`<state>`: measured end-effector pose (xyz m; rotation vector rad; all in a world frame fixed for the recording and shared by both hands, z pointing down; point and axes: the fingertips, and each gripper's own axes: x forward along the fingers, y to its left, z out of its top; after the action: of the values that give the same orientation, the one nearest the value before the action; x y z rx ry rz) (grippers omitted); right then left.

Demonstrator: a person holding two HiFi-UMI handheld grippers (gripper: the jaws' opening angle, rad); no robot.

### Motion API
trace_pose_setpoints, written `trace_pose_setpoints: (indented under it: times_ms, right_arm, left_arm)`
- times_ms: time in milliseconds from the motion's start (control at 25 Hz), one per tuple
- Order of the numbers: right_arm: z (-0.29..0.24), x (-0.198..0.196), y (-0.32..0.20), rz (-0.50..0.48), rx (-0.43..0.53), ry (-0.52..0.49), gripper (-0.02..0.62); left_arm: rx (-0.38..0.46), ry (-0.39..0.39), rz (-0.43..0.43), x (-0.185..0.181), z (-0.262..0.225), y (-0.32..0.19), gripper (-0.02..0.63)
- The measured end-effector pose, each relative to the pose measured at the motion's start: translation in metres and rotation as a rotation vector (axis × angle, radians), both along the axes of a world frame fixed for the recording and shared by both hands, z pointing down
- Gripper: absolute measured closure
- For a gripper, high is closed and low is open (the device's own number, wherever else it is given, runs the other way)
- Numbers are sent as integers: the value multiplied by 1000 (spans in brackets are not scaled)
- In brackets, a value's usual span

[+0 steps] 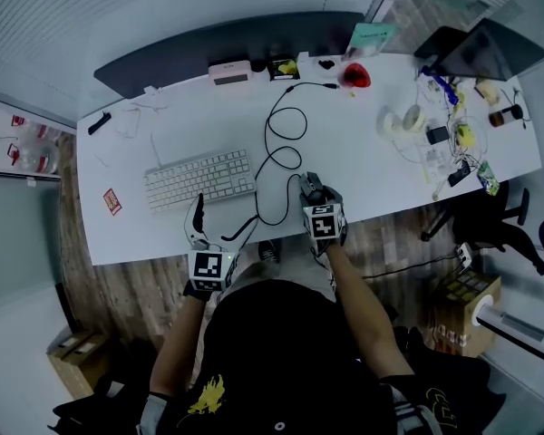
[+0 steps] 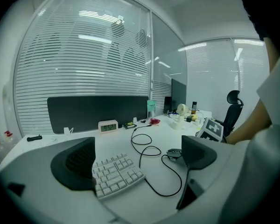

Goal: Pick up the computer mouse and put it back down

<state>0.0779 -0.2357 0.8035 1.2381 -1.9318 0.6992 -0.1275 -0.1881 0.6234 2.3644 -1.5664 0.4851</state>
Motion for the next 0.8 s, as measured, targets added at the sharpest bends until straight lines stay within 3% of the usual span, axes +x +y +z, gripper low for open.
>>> trace_pose_setpoints:
  times_ms: [320, 520, 680, 800]
  right_arm:
    - [6, 0, 9, -30, 14, 36, 271]
    - [-32, 6, 23, -2, 82, -4, 255]
    - [-99, 22, 37, 66, 232, -50, 318]
    - [-161, 30, 47, 95, 318, -117, 406]
  left_arm:
    - [39, 9, -27, -2, -30, 7, 21]
    - [103, 2, -25, -6, -61, 19, 21]
    - [224, 27, -60, -18, -104, 33, 21]
    - [324, 32, -90, -26, -144, 39, 23]
